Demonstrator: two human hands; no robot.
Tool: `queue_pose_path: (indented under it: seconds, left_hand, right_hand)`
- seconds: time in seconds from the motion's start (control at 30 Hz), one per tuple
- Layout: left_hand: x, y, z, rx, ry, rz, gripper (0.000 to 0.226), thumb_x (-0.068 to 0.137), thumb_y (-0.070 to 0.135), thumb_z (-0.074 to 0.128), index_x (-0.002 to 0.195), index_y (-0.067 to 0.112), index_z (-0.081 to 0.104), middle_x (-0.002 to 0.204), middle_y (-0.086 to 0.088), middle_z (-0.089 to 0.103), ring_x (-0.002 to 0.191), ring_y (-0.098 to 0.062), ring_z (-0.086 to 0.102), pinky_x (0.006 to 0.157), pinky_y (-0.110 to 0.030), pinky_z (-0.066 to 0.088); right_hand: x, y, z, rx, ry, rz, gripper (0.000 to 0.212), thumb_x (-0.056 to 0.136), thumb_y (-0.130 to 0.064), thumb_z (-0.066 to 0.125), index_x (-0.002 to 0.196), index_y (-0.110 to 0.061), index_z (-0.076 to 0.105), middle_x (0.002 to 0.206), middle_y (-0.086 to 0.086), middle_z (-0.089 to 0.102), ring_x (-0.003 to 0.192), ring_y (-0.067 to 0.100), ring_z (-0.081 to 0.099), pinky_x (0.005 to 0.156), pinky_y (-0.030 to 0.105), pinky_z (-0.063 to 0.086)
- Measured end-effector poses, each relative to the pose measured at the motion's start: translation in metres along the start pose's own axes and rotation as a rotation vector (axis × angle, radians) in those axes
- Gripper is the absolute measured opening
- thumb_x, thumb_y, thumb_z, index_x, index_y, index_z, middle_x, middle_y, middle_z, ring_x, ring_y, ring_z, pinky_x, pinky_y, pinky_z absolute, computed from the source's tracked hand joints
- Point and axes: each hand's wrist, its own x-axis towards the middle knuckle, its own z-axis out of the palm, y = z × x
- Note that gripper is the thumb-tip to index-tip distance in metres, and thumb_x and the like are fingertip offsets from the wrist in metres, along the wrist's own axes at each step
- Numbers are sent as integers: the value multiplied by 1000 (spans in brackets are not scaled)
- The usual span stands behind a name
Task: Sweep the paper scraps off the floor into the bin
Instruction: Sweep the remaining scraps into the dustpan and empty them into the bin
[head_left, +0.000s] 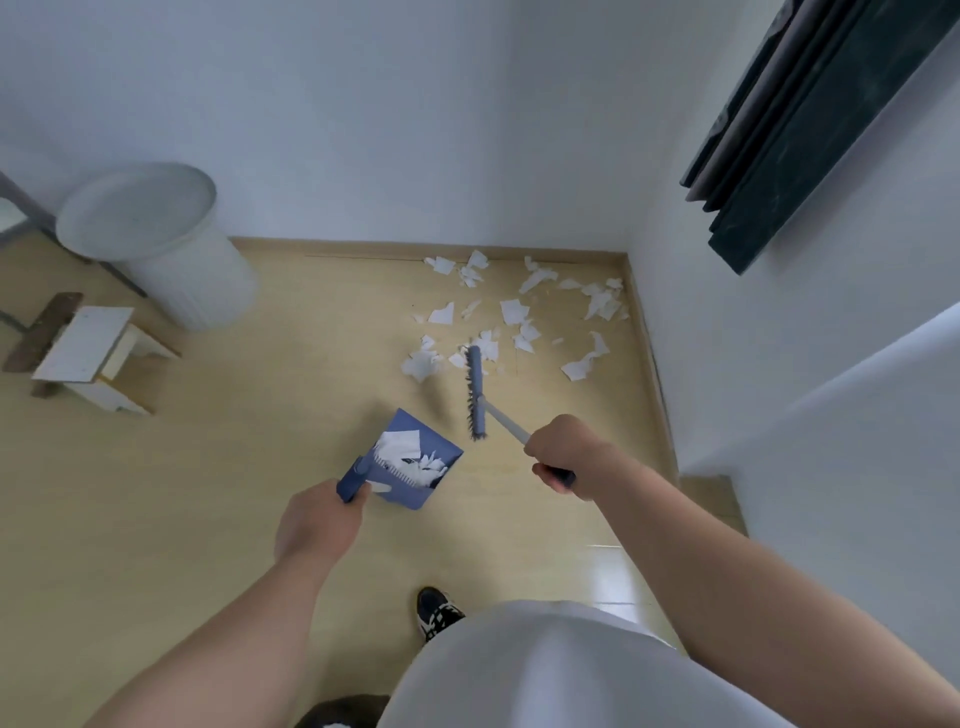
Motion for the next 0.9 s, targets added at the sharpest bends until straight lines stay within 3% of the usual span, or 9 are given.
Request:
queue_pose_path:
  seconds: [0.1,0.23,0.4,0.57,0.77,0.9]
  left_hand:
    - [-27,-4,0,11,35,11,45,93,57,47,73,20,63,64,0,64,60,-22,61,55,-29,49]
    - [-82,-5,3,27,119,17,45,92,58,49,68,21,60,63,-1,63,59,-22,60,54,-28,46]
    - [-150,-8,-10,113,167,50,44,91,57,50,70,20,59,66,-2,63,65,-28,61,57,-30,48]
    - [-193,-23,-36,251,187,76,41,91,60,48,81,23,64,68,1,60,69,-28,60,53,-26,39]
    - [-213,-68,-57,334,177,167,42,92,59,48,79,21,61,70,1,61,66,-24,59,51,-24,35]
    - [-221,-116,-71,400,153,264,40,93,57,49,79,21,59,72,3,58,71,-25,58,51,-25,34]
  right_hand:
    - [-12,26,-4,173,-29,-39,14,94,-2,40,84,-2,50,86,16,54,22,11,39,30,12,28]
    - [-26,74,-9,348,-106,-41,16,94,-2,43,80,-8,47,79,9,52,38,10,44,31,12,33]
    - [-61,123,2,369,-165,-55,22,93,2,40,74,-9,44,66,5,40,49,11,40,43,19,30]
    - [-116,160,14,383,-178,-65,7,92,0,50,94,-5,54,69,5,44,46,10,41,38,15,30]
    - [-165,200,51,346,-157,-81,8,89,1,51,93,-4,55,65,6,45,45,12,40,38,16,31]
    - [-198,222,115,367,-112,-88,11,88,2,49,96,-2,57,70,7,48,47,13,40,38,16,32]
